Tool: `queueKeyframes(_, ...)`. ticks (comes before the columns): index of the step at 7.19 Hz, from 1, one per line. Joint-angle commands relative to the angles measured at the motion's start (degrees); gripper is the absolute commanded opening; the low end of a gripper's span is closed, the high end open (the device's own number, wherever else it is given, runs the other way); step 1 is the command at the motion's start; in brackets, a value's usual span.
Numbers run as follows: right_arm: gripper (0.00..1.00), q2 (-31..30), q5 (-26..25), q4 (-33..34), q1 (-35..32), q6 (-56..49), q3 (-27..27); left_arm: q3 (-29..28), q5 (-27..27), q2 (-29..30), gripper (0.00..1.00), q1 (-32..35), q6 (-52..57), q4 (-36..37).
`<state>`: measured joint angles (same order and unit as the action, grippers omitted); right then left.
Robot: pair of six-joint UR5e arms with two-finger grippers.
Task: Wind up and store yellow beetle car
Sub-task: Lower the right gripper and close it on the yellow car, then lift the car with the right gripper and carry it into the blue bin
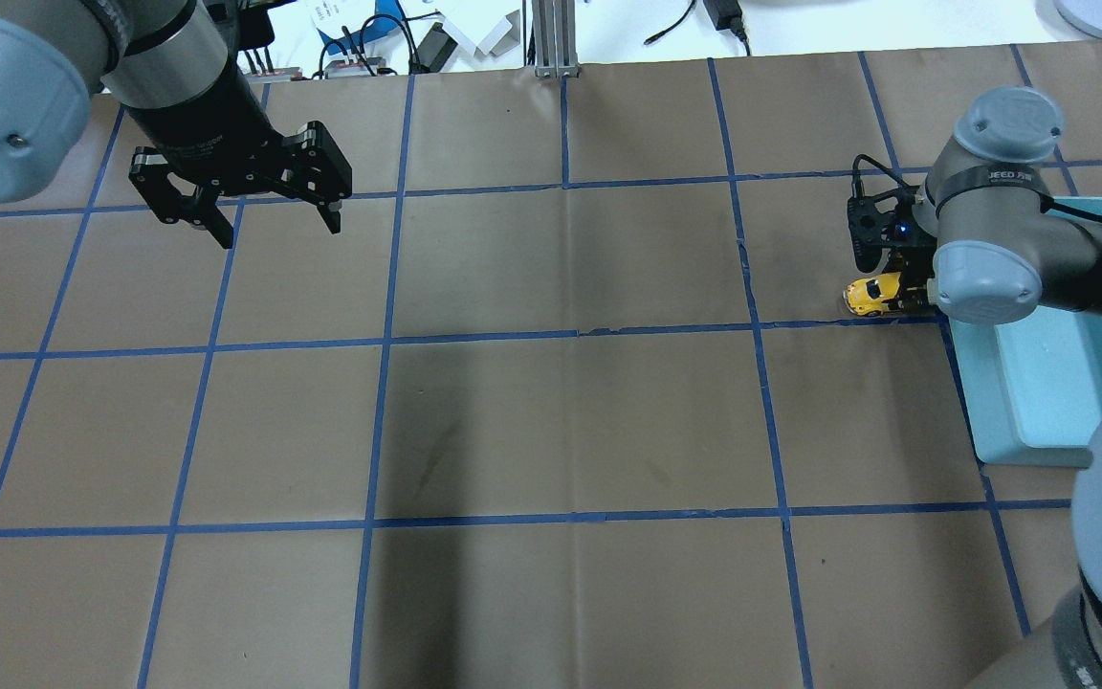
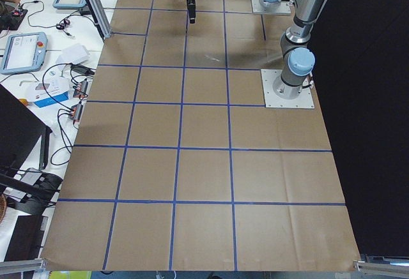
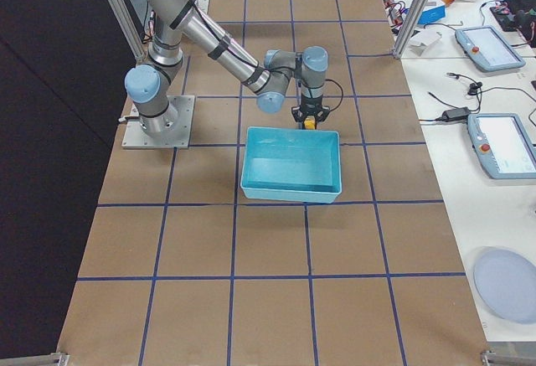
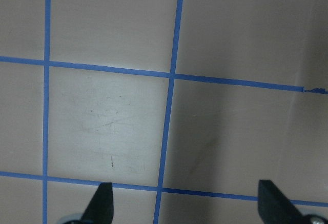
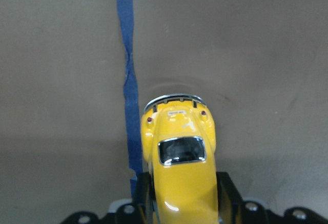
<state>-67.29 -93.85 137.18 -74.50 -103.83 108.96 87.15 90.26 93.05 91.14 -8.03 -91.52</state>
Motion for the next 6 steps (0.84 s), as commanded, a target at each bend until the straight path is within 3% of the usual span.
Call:
queueKeyframes(1, 0.04, -2.91, 11.05, -0.68, -0.38, 2.91, -0.77, 0.12, 0.00, -0.06, 1.00, 0.00, 0.03, 0.02)
queueKeyframes(3, 0.04, -6.87, 10.97, -5.41, -0.38, 9.06, -3.82, 0.21, 0.00, -0.06, 1.00, 0.00, 0.03, 0.02)
queueKeyframes(4, 0.04, -8.89, 10.18, -11.26, -0.03, 13.70, -7.15, 0.21, -0.09, -0.06, 1.00, 0.00, -0.06, -0.06)
queueKeyframes(6, 0.04, -12.67, 6.76, -14.13, 4.07, 25.38, -8.68, 0.21, -0.09, -0.06, 1.00, 0.00, -0.06, 0.02)
